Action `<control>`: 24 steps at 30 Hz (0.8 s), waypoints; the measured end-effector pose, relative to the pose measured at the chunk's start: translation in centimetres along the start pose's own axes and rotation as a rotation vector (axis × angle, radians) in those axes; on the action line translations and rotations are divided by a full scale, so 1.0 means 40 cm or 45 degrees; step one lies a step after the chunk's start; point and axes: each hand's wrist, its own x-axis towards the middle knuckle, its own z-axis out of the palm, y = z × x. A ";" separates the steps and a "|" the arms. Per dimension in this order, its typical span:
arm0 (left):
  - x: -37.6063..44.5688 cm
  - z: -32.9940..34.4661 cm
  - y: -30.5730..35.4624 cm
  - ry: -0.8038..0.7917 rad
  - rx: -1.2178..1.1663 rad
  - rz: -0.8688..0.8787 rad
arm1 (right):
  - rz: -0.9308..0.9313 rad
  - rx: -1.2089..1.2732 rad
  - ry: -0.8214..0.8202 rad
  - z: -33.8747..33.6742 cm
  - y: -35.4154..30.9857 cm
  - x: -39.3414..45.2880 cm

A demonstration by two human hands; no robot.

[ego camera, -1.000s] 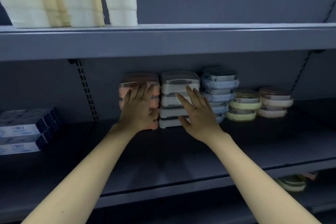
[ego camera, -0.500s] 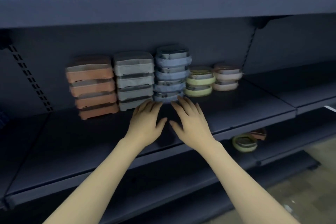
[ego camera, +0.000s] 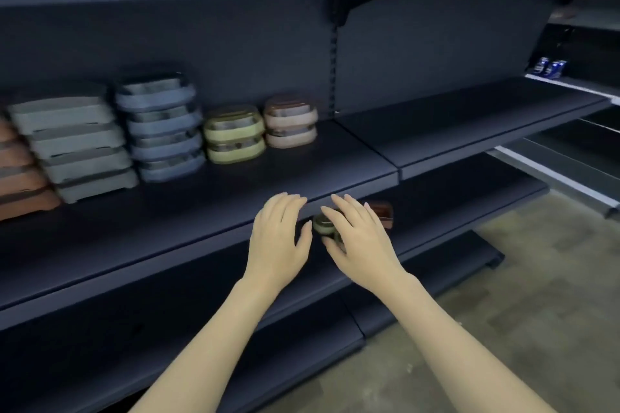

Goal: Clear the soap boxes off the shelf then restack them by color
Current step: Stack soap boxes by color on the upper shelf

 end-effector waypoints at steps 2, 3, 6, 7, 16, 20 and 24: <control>-0.007 0.050 0.056 0.020 -0.044 0.028 | 0.025 0.005 -0.019 -0.011 0.063 -0.036; -0.011 0.073 0.078 0.000 -0.052 0.034 | 0.036 0.007 -0.027 -0.012 0.090 -0.052; -0.017 0.139 0.112 -0.104 -0.064 0.004 | 0.049 0.000 -0.074 -0.008 0.160 -0.084; -0.016 0.160 0.115 -0.137 -0.061 -0.010 | 0.054 -0.006 -0.089 -0.003 0.181 -0.090; 0.034 0.342 0.061 -0.383 -0.017 -0.159 | 0.146 -0.062 -0.308 0.083 0.336 -0.077; 0.054 0.427 0.026 -0.492 -0.003 -0.211 | 0.161 -0.057 -0.430 0.128 0.400 -0.065; 0.075 0.519 0.002 -0.594 0.052 -0.281 | 0.129 -0.052 -0.570 0.181 0.467 -0.057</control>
